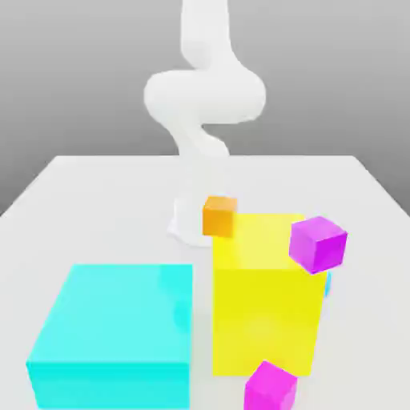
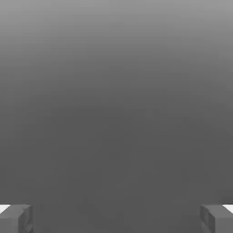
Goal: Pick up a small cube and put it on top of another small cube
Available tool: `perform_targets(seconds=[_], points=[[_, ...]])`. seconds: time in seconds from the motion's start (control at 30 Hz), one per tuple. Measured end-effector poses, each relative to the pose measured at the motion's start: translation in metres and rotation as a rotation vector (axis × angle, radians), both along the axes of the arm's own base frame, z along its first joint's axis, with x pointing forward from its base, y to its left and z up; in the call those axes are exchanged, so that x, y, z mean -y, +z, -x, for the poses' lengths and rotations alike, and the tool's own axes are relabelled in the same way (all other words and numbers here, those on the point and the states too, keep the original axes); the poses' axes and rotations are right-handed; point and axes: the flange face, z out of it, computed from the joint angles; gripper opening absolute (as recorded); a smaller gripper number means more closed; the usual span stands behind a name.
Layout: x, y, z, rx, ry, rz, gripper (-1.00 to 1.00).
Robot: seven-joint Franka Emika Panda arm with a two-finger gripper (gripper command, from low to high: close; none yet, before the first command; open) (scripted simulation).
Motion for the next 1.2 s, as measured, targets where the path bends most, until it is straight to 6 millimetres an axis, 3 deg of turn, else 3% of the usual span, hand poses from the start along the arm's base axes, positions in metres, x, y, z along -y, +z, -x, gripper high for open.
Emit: perform_targets(seconds=[0.3,0.6,0.9,1.2], points=[[-0.083,-0.111,-0.032,-0.095,0.470,0.241,0.00],[-0.151,-0.238,-0.024,-0.181,0.955,0.491,0.00],[-0.191,-0.367,0.025,-0.261,1.479,0.727,0.00],[-0.198,-0.475,0.107,-0.298,2.046,0.907,0.00]])
